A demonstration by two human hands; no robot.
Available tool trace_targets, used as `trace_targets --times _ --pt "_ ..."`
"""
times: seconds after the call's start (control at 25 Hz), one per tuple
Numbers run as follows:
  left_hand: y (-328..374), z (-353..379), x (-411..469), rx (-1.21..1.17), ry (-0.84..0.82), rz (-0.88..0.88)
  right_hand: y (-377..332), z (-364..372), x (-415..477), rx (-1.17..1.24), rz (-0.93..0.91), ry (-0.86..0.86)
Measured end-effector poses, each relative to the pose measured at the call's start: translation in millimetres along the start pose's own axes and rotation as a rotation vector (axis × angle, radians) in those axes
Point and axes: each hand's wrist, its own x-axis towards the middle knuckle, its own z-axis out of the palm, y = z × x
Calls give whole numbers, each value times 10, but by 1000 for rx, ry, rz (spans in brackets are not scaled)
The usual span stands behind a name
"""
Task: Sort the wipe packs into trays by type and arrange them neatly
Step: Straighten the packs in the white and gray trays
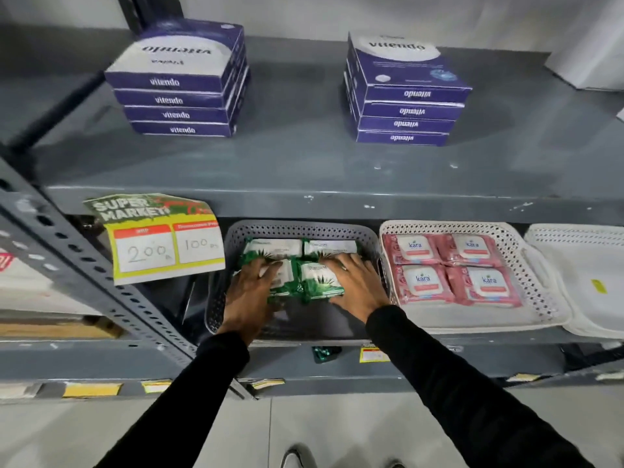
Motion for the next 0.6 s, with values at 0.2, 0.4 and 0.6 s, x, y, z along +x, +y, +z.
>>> trace_targets --times 0.2,0.4,0.6 --pt "-94 -54 -7 -225 -17 66 -6 31 -79 2 2 1" --pt "-280 43 50 -118 -41 168 -89 68 -171 50 24 -131" --pt "-259 -3 83 -98 -122 182 -108 85 -176 106 74 -183"
